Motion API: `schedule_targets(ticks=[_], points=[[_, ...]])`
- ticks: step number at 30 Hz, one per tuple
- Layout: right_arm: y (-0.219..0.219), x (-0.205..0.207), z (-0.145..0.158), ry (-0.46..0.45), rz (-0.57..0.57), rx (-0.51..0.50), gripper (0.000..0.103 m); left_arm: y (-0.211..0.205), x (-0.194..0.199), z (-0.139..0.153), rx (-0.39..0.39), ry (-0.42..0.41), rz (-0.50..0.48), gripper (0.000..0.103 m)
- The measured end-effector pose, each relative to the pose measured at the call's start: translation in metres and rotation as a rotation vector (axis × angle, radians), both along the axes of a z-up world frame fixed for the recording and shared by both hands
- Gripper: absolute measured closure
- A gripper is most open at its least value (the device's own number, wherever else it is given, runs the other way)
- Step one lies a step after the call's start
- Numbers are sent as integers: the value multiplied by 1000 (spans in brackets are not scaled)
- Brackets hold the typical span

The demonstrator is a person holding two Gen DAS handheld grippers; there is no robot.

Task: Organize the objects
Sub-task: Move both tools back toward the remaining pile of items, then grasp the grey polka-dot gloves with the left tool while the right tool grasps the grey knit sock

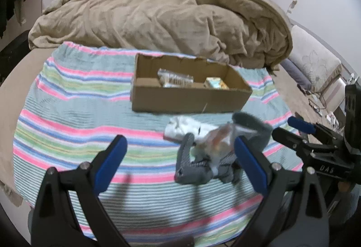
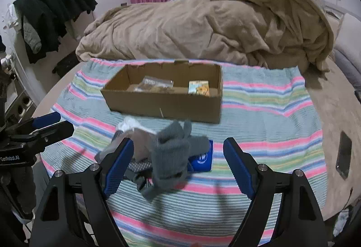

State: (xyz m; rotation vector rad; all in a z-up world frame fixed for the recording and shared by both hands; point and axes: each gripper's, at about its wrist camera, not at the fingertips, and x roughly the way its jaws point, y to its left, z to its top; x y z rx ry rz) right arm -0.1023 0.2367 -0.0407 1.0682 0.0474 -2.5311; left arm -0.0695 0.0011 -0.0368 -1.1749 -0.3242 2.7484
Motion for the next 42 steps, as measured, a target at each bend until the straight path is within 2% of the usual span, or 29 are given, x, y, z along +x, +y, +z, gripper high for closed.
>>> schedule_targets(ticks=[18,21,23,25,29,31,35,37,42], points=[[-4,-9,-47,-101,4,9,19,32,-14,-64,-7,-148,-103,6],[-4,-12,-53,-113,5,7,21,35,-16,-72,14,-171,-111,7],[-4,-13,-57,-120,7,4,29,37,-18,-78,25,-183,-119,9],[-4,-15,-61,-130,6,3,31,41,-19,-81,21,-188,-126,15],[-7,-17,-67,-141,16,-4,38,49,-20,-84,32,-167,-150,18],[-8,-17,-69,-143,23,-3,41,51,-22,-84,34,-159,-150,27],[-7,-18,-72,-151,34,-22,58,55,-26,-82,22,-135,-144,45],[-6,-17,-72,-146,35,-28,60,57,-26,-81,24,-125,-141,57],[-2,-13,-68,-130,34,-42,62,61,-20,-77,13,-102,-147,67]])
